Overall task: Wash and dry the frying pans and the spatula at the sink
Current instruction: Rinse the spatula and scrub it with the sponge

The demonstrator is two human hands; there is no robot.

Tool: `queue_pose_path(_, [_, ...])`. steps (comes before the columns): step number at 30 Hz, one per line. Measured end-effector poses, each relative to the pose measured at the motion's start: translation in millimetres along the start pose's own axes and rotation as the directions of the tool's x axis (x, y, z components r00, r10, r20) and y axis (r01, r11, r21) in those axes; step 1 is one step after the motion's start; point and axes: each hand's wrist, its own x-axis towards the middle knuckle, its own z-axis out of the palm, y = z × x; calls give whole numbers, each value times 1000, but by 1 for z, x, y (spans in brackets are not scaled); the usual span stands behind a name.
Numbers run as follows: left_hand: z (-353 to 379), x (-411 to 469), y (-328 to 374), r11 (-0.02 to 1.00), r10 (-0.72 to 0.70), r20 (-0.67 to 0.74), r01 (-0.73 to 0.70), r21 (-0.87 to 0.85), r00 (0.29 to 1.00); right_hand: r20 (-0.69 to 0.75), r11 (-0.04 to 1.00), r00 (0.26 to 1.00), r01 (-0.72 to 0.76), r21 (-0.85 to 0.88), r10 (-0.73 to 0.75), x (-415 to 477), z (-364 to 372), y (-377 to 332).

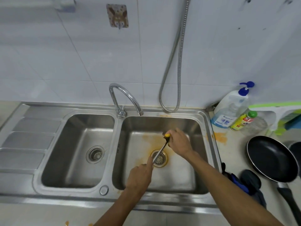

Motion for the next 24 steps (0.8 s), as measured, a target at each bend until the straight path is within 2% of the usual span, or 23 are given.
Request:
queue_pose_path(4, [1,-5,5,1000,21,10,-20,-11,1000,16,961,964,-266,76,266,20,-5,18])
queue_pose_path(5, [1,-5,5,1000,18,11,-18,-17,1000,6,967,968,-249,43,249,19,-5,14])
queue_pose_path(9, [-1,-5,-2,999,-25,25,25,-27,999,59,999,998,19,44,-22,-1,6,0])
queue_pose_path(10, [-1,-4,-3,999,-23,41,24,-24,999,67,999,998,4,41,-6,0,6,5])
queue_pose_path(13, [-4,-6,1,992,-60,73,67,-106,996,54,969,970,-240,58,237,-1,9,22])
queue_pose_path(15, [-5,-5,3,946,-104,93,127,-299,990,28,978,981,-193,85,191,-11,15,20])
queue_pose_path(17, [-6,1,4,842,-135,143,190,-506,980,31,990,997,-67,122,64,-21,19,10])
queue_pose_path(18, [-9,4,5,735,-164,201,255,-628,966,30,989,999,-37,143,33,-23,20,8])
queue_pose_path(20, [-18,11,7,429,-206,341,398,-811,917,29,974,996,-93,209,89,-23,23,13])
queue_pose_path(21, [-23,13,8,307,-218,391,443,-842,894,21,959,990,-140,248,139,-24,24,16])
queue_pose_path(22, [-27,16,9,228,-225,429,475,-850,875,6,942,983,-176,285,182,-27,25,18])
queue_pose_path(24, [-34,19,12,119,-212,478,508,-853,852,-22,922,977,-194,334,213,-34,27,20])
